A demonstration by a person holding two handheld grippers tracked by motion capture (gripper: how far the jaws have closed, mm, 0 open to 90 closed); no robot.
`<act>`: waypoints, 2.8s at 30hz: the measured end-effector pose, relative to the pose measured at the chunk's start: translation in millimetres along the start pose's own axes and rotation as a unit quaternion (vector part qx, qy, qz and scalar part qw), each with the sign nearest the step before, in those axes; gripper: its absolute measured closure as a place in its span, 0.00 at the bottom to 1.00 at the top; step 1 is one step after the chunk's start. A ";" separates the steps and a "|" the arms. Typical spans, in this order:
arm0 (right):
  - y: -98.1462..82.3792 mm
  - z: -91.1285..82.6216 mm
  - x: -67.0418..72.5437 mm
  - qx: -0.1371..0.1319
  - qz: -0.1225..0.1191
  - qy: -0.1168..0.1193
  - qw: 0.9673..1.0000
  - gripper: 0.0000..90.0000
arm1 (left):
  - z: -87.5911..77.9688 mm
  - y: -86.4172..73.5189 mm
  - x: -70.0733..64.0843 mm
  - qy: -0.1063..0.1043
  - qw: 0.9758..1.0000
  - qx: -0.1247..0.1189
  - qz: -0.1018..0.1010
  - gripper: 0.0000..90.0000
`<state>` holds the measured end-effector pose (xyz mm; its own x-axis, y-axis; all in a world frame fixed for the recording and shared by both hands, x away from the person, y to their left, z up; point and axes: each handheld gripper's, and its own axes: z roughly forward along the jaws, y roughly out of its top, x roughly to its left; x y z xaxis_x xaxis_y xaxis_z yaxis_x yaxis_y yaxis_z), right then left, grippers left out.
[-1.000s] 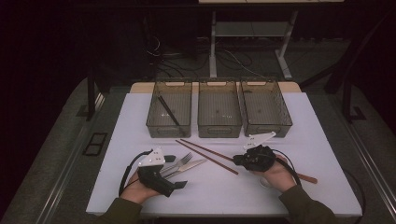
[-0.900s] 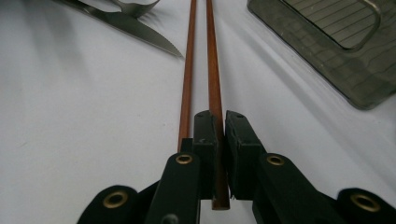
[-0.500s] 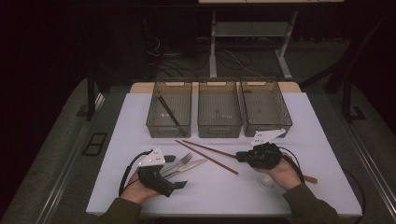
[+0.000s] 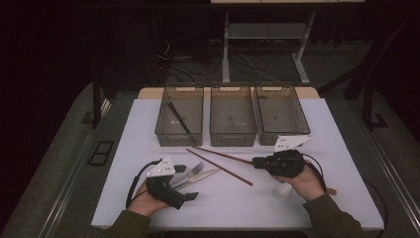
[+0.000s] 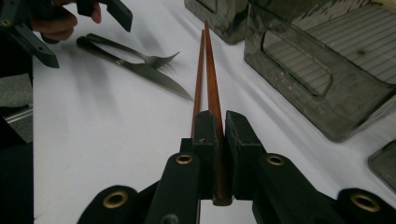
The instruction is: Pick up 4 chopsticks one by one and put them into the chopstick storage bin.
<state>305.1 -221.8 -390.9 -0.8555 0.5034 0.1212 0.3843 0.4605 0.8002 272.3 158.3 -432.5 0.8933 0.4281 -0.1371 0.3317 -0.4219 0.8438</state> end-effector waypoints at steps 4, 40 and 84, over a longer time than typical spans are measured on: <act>2.2 -5.8 -1.1 -0.016 0.001 0.010 1.000 0.93 | 0.3 -0.3 0.4 0.000 1.000 -0.001 -0.002 0.00; 16.7 -16.2 -19.2 -0.064 0.019 -0.017 0.998 0.93 | 1.7 -0.5 0.6 0.001 1.000 0.001 -0.001 0.00; 105.0 69.0 -37.4 -0.051 0.041 -0.099 0.993 0.93 | -0.5 -0.5 -0.4 0.001 1.000 -0.005 -0.009 0.00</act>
<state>401.4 -141.8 -352.0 -0.7338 0.6748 0.0787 0.4045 0.3409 0.8486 271.6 158.7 -432.5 0.8866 0.4371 -0.1511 0.3442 -0.4055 0.8468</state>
